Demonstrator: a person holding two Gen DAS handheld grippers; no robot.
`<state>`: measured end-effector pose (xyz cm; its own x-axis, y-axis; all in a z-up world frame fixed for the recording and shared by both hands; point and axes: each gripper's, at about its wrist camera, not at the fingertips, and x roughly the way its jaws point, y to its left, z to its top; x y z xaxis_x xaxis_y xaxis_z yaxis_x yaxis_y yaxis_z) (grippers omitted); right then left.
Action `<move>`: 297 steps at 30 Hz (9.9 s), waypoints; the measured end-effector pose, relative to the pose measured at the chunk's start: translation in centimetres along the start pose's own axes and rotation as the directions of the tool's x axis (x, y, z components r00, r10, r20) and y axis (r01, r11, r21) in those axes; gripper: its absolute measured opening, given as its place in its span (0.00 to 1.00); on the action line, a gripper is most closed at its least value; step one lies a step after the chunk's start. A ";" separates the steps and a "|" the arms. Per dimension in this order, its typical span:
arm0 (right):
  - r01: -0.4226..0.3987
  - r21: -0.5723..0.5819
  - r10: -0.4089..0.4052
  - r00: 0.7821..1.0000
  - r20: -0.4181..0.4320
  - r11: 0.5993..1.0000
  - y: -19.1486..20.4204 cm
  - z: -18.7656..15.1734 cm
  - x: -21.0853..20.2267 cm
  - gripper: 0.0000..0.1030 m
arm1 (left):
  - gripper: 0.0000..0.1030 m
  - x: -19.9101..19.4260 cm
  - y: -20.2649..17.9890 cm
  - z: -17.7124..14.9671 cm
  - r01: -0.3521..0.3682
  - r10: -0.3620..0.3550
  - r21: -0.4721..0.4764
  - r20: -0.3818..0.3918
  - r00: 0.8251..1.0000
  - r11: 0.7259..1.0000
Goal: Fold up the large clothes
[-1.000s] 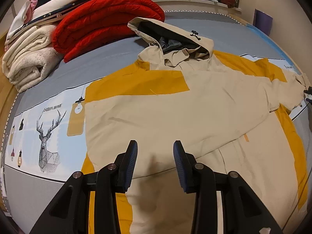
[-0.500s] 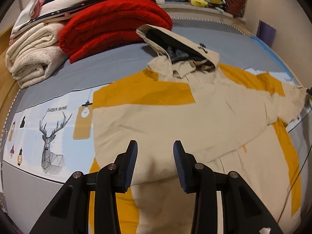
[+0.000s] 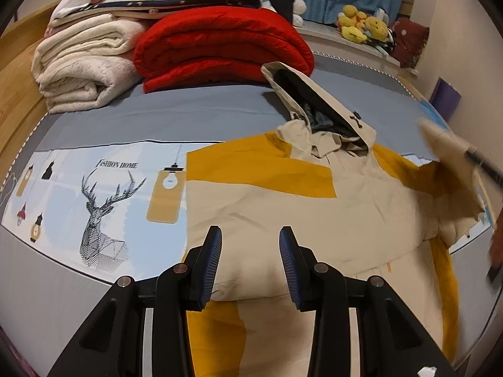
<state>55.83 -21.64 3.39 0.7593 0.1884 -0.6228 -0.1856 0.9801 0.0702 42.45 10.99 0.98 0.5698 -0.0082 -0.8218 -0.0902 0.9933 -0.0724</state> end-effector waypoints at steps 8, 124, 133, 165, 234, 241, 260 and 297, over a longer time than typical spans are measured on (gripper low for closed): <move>-0.268 0.004 0.260 0.929 -0.265 0.963 10.9 -7.1 1.7 0.14 | 0.35 -0.3 1.7 0.3 0.058 -0.060 -0.046 -0.044 0.997 0.997; 0.253 0.138 -0.227 0.958 -0.176 0.958 -2.6 -6.6 -0.9 0.47 | 0.22 6.1 1.9 -1.3 -0.007 0.007 -0.012 -0.024 1.000 1.000; 0.264 0.099 -0.249 0.957 -0.146 0.959 -1.5 -5.7 -5.0 0.47 | 0.37 2.5 -0.1 -0.4 0.004 -0.009 0.044 0.116 0.993 0.999; 0.331 0.156 -0.277 0.917 -0.287 0.931 -7.9 -6.3 -1.5 0.12 | 0.33 23.8 -2.5 24.0 0.107 -0.105 -0.083 0.030 0.994 0.991; -0.020 0.589 0.263 0.906 -0.331 0.808 -1.6 -11.9 7.9 0.02 | 0.15 7.7 -5.8 -6.4 0.305 -0.301 0.003 -0.164 0.939 0.952; 0.154 0.599 0.160 0.884 -0.438 0.786 -3.2 -13.8 9.0 0.10 | 0.16 8.4 -7.4 -7.3 0.318 -0.305 0.040 -0.197 0.932 0.947; -0.045 0.266 0.170 0.868 -0.467 0.963 7.1 -10.5 8.9 0.31 | 0.16 8.3 -7.0 -6.5 0.339 -0.335 -0.012 -0.199 0.921 0.941; -0.075 0.046 0.064 0.975 0.212 0.996 2.3 -5.4 -23.9 0.40 | 0.16 -19.3 3.6 -13.7 0.134 -0.170 0.143 0.278 0.945 0.981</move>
<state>33.91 -24.22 14.23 0.8606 0.2596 -0.4381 -0.2132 0.9650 0.1529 19.95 13.11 8.91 0.7813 -0.1443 -0.6073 0.1045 0.9894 -0.1006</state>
